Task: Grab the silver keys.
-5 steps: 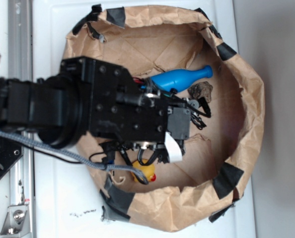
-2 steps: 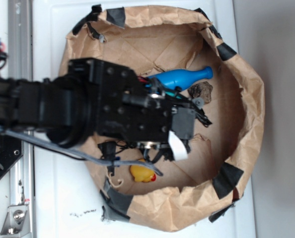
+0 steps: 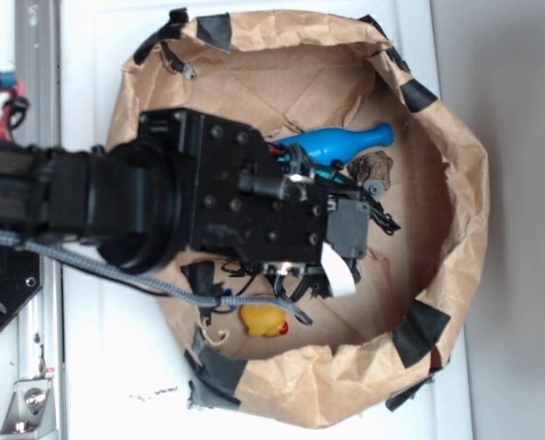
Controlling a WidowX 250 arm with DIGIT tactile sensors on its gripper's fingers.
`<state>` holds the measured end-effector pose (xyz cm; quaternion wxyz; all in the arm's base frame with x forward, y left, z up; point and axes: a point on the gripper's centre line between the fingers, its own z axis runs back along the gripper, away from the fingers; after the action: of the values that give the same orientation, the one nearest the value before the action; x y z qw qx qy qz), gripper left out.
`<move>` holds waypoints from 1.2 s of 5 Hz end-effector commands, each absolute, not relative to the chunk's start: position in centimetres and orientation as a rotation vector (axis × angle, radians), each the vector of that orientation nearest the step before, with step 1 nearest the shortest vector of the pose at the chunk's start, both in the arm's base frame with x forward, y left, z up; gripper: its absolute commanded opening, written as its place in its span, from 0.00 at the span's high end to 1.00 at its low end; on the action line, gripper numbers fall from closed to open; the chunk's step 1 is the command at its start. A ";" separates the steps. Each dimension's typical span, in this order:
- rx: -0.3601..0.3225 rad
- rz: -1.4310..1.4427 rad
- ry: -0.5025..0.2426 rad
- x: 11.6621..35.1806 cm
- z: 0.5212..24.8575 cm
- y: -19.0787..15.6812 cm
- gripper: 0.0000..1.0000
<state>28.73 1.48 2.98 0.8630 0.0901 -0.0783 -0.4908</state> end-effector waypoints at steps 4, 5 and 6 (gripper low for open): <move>-0.079 -0.567 0.006 32.0 15.5 4.7 1.00; -0.180 -0.592 -0.163 31.3 17.9 5.9 1.00; -0.168 -0.644 -0.233 30.0 17.5 6.1 1.00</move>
<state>29.90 5.38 15.26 0.9378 -0.1048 -0.0841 -0.3201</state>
